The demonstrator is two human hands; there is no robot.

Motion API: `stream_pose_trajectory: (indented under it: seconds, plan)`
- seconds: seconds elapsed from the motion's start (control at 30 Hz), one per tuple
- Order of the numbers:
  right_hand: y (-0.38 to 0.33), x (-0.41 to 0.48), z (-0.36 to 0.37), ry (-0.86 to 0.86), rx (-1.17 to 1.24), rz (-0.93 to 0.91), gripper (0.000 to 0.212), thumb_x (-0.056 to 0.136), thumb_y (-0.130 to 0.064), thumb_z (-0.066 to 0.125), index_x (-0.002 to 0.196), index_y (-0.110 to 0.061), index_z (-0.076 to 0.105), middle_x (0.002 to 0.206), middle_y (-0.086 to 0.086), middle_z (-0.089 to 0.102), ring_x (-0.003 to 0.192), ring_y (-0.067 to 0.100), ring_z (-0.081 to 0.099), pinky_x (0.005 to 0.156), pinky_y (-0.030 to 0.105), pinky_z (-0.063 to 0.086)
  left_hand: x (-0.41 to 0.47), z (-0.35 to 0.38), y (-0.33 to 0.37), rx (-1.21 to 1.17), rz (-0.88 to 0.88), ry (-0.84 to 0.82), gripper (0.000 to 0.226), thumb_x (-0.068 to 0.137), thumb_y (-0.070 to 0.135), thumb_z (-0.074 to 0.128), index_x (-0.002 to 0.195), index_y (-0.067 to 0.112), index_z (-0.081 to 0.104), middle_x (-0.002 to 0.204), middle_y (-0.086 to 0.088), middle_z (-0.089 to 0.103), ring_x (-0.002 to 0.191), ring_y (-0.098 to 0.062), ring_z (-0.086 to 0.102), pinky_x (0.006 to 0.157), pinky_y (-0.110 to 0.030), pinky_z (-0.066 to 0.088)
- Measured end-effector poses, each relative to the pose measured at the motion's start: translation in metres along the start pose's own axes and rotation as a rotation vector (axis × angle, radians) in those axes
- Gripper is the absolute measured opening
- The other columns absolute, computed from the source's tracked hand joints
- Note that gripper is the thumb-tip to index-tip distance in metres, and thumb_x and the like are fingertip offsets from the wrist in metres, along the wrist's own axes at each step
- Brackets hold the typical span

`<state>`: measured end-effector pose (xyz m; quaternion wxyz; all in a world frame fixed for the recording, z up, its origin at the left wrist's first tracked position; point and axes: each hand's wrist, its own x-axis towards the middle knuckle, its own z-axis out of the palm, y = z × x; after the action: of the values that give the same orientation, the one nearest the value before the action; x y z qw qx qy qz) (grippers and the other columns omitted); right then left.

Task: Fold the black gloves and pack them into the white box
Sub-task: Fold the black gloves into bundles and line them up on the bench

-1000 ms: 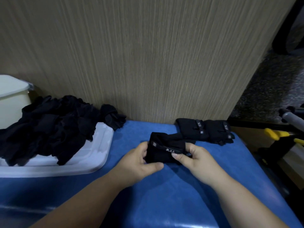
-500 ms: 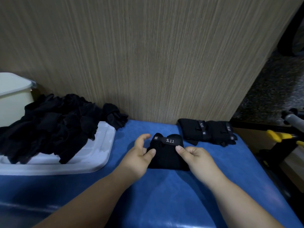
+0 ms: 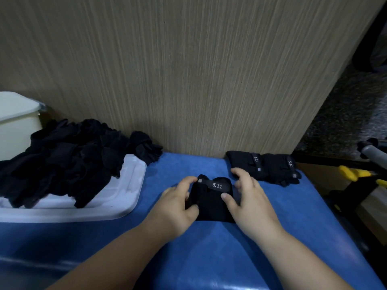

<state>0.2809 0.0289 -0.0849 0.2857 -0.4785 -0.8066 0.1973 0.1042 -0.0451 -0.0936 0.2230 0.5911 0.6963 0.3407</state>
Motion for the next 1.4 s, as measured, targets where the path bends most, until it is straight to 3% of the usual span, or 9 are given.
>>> stream_pose_trajectory:
  seconds: [0.13, 0.3, 0.5, 0.7, 0.87, 1.0, 1.2, 1.3, 1.4]
  plan:
    - [0.001, -0.001, 0.000, -0.100, -0.081, -0.252, 0.062, 0.089, -0.005, 0.050, 0.144, -0.033, 0.038, 0.149, -0.018, 0.028, 0.137, 0.001, 0.027, 0.113, 0.021, 0.025, -0.007, 0.001, 0.002, 0.231, 0.224, -0.012, 0.070, 0.091, 0.023, 0.043, 0.145, 0.053, 0.009, 0.148, 0.030, 0.004, 0.129, 0.009, 0.004, 0.112, -0.022, 0.009]
    - [0.000, -0.001, 0.001, -0.352, -0.198, -0.272, 0.054, 0.101, -0.023, 0.036, 0.152, -0.027, 0.018, 0.157, -0.018, 0.009, 0.139, -0.007, -0.005, 0.117, 0.017, 0.001, -0.008, 0.005, -0.002, 0.431, 0.242, -0.207, 0.052, 0.102, 0.045, 0.019, 0.148, 0.044, -0.002, 0.152, 0.029, -0.014, 0.138, 0.007, -0.022, 0.118, -0.030, -0.009]
    - [-0.002, -0.004, -0.003, -0.491, -0.321, -0.171, 0.058, 0.103, -0.042, 0.025, 0.154, -0.023, 0.006, 0.160, -0.013, 0.004, 0.145, 0.001, -0.007, 0.119, 0.024, 0.002, -0.006, 0.005, -0.006, 0.556, 0.186, -0.293, 0.058, 0.098, 0.052, 0.017, 0.147, 0.042, -0.012, 0.148, 0.029, -0.023, 0.139, 0.004, -0.023, 0.117, -0.034, -0.014]
    - [-0.005, -0.005, -0.008, -0.402, -0.264, -0.117, 0.053, 0.102, -0.044, 0.028, 0.150, -0.021, 0.029, 0.153, -0.008, 0.032, 0.143, 0.012, 0.022, 0.115, 0.024, 0.017, -0.004, -0.005, -0.011, 0.581, 0.150, -0.255, 0.053, 0.098, 0.051, 0.011, 0.147, 0.046, -0.009, 0.152, 0.030, -0.014, 0.143, -0.001, -0.017, 0.117, -0.043, -0.014]
    - [-0.006, -0.004, -0.011, -0.245, -0.235, -0.022, 0.037, 0.089, -0.051, 0.054, 0.119, -0.029, 0.057, 0.105, -0.006, 0.064, 0.107, 0.015, 0.056, 0.081, 0.023, 0.042, 0.001, -0.014, -0.021, 0.574, -0.040, 0.038, 0.052, 0.101, 0.037, 0.032, 0.151, 0.029, 0.018, 0.158, 0.008, 0.018, 0.146, -0.016, 0.011, 0.118, -0.033, 0.012]
    - [-0.011, -0.006, -0.007, -0.262, -0.011, 0.144, 0.058, 0.073, -0.061, 0.069, 0.118, -0.032, 0.045, 0.069, -0.013, 0.052, 0.068, 0.005, 0.052, 0.054, 0.019, 0.032, 0.000, -0.017, -0.014, 0.473, -0.109, 0.216, 0.028, 0.096, 0.047, 0.038, 0.101, 0.024, 0.053, 0.102, 0.006, 0.056, 0.102, -0.016, 0.048, 0.086, -0.027, 0.038]
    - [-0.013, -0.006, 0.002, -0.234, 0.189, 0.254, 0.079, 0.070, -0.073, 0.060, 0.133, -0.031, 0.038, 0.117, -0.006, 0.062, 0.102, 0.015, 0.062, 0.084, 0.031, 0.050, 0.000, -0.010, -0.003, 0.316, -0.203, 0.069, 0.038, 0.092, 0.057, 0.042, 0.097, 0.023, 0.060, 0.099, 0.007, 0.057, 0.098, -0.015, 0.053, 0.086, -0.031, 0.046]
    - [-0.017, -0.005, 0.007, -0.219, 0.302, 0.318, 0.079, 0.068, -0.073, 0.058, 0.132, -0.032, 0.037, 0.114, 0.000, 0.063, 0.100, 0.022, 0.065, 0.086, 0.043, 0.054, 0.004, -0.010, 0.003, 0.171, -0.274, 0.014, 0.035, 0.092, 0.053, 0.047, 0.098, 0.021, 0.057, 0.097, 0.007, 0.060, 0.092, -0.012, 0.057, 0.080, -0.028, 0.047]
    - [-0.019, -0.003, 0.012, -0.186, 0.384, 0.332, 0.055, 0.082, -0.041, 0.067, 0.127, -0.031, 0.038, 0.101, -0.002, 0.066, 0.089, 0.018, 0.065, 0.082, 0.037, 0.053, 0.006, -0.013, 0.013, -0.088, -0.316, 0.009, 0.024, 0.092, 0.043, 0.052, 0.092, 0.019, 0.051, 0.085, 0.005, 0.058, 0.077, -0.010, 0.055, 0.070, -0.026, 0.045]
